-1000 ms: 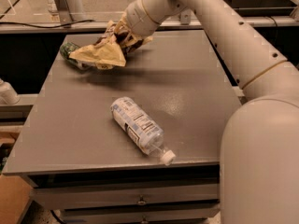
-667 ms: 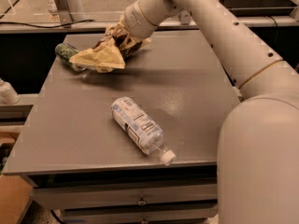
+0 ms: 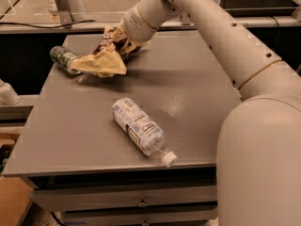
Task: Move brown chip bag near green can
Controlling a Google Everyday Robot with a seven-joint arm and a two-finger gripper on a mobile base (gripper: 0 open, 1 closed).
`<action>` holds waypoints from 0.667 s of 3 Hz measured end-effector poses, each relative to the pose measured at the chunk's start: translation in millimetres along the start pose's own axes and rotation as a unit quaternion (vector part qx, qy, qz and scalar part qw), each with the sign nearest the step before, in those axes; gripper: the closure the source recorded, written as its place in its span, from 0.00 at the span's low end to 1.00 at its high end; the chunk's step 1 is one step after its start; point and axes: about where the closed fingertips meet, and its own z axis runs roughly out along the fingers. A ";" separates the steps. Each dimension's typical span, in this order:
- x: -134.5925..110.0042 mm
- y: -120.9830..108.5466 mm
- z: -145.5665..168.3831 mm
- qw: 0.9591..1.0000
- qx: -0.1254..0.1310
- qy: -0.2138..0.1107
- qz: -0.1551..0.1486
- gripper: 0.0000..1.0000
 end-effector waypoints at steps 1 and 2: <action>-1.2 3.7 3.2 1.000 -0.005 -0.003 0.000 0.61; -3.0 6.8 7.0 1.000 -0.007 -0.006 0.000 0.37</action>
Offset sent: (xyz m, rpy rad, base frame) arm -0.0057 -0.0028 -0.0096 -0.0123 0.0091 0.0047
